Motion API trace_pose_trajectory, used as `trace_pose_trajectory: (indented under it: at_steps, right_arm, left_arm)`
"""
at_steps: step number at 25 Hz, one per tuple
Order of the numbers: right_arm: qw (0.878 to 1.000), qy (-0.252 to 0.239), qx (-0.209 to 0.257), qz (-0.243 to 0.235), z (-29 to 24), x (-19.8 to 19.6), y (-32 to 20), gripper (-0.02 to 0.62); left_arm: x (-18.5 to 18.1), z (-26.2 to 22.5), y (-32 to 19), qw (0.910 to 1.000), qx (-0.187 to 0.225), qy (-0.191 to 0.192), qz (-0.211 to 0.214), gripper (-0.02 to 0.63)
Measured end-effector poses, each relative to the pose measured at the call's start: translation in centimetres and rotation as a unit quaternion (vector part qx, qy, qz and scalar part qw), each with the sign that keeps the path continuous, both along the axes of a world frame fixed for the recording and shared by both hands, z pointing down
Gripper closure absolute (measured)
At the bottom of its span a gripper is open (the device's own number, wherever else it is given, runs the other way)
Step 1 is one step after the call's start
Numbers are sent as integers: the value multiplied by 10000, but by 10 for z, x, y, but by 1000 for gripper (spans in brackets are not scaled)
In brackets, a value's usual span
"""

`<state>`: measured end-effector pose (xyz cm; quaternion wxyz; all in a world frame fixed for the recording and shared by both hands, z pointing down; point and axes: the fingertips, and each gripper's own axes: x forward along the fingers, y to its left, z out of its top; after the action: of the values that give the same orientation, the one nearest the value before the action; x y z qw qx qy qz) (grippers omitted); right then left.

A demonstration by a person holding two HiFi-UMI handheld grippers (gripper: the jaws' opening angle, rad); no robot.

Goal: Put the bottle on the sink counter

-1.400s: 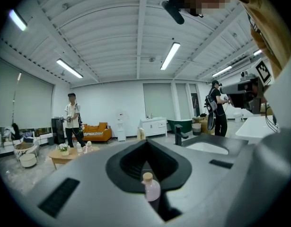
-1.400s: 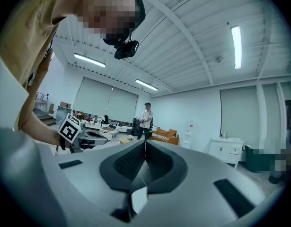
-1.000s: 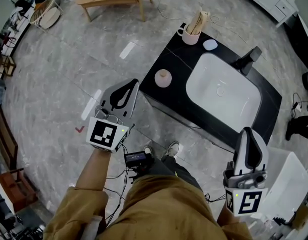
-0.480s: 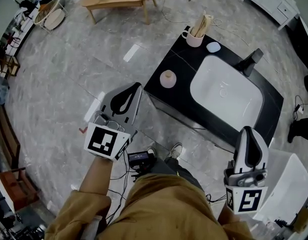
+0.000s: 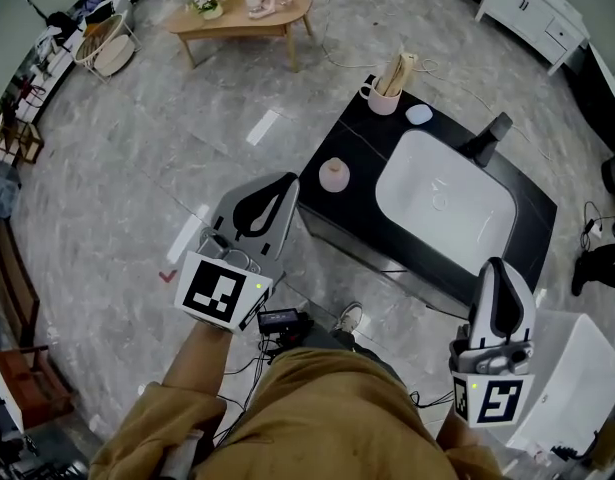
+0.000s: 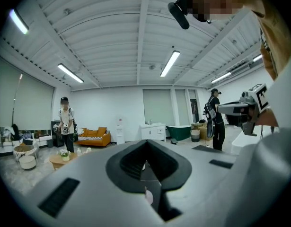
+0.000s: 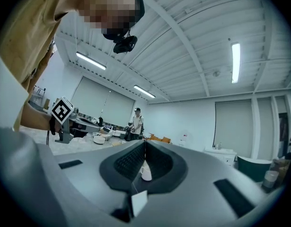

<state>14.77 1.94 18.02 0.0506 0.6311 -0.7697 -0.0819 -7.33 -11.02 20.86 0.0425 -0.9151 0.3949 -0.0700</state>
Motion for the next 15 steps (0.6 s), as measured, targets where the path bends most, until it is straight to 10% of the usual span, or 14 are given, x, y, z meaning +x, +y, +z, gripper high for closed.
trace_pose_trajectory:
  at_steps: [15]
  right_arm:
    - [9990,-311,186,267,-25,34,28,589]
  left_arm:
    - [-32,-74,47,9951,775,536,-287,603]
